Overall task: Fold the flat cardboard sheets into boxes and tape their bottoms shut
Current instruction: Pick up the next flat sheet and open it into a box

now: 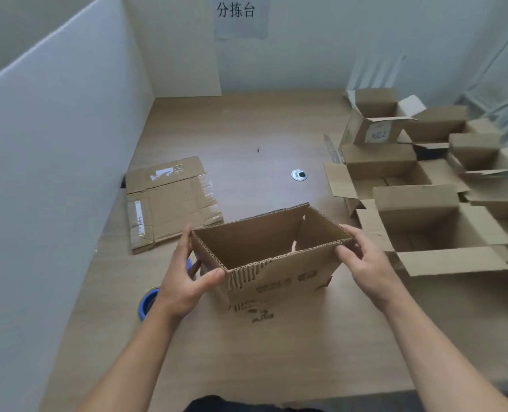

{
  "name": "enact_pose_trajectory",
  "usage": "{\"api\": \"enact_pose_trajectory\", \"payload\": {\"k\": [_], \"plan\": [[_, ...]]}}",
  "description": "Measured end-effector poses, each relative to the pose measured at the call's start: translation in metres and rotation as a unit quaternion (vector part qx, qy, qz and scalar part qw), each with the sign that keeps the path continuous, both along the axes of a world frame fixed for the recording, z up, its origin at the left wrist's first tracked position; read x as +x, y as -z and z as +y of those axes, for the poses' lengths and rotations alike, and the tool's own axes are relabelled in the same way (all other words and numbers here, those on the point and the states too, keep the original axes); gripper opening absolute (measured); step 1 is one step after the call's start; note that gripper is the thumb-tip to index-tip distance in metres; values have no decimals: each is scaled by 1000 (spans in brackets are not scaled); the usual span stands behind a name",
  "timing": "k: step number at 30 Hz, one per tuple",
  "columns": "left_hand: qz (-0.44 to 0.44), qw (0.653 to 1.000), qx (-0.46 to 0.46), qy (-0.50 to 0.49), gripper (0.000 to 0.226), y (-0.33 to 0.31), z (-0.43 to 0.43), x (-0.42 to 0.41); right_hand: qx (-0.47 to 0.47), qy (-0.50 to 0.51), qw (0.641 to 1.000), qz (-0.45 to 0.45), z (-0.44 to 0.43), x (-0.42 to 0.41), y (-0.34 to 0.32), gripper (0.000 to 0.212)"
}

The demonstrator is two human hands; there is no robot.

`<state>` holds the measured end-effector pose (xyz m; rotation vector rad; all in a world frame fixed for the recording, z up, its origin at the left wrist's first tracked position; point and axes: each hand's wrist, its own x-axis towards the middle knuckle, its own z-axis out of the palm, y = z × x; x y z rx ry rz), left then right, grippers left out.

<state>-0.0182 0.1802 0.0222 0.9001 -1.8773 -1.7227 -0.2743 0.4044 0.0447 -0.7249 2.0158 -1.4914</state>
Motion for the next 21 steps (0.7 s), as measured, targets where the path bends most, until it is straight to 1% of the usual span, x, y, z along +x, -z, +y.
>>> {"api": "enact_pose_trajectory", "payload": {"k": [2, 4, 6, 8, 10, 11, 12, 14, 16, 18, 19, 21], "plan": [[3, 1000, 12, 6, 94, 10, 2, 8, -4, -30, 1000, -6, 4, 6, 3, 46], [-11, 1000, -6, 24, 83, 14, 5, 13, -2, -62, 998, -2, 3, 13, 4, 52], [-27, 999, -30, 11, 74, 13, 10, 12, 4, -78, 997, 7, 0, 20, 6, 54], [-39, 996, -68, -53, 63, 7, 18, 9, 11, -75, 997, 30, -5, 25, 11, 53], [-35, 984, -106, -137, 46, 4, 21, 8, 20, -72, 995, 69, -8, 28, 15, 47], [-37, 979, -111, -165, 43, 3, 19, 9, 24, -77, 994, 77, -8, 28, 16, 44], [-43, 978, -109, -170, 44, 3, 16, 11, 30, -85, 993, 80, -9, 28, 18, 43], [-51, 986, -100, -120, 51, 4, 14, 20, 40, -105, 989, 95, -9, 29, 24, 43], [-68, 993, -96, -28, 53, 3, 15, 30, 50, -111, 987, 104, -9, 28, 31, 43], [-91, 990, -99, 43, 54, 5, 15, 39, 57, -105, 989, 90, -11, 27, 33, 43], [-103, 987, -106, 58, 54, 8, 14, 42, 56, -101, 990, 83, -12, 27, 32, 44], [-121, 983, -135, 43, 50, 11, 12, 42, 53, -85, 991, 85, -16, 26, 31, 48]]}}
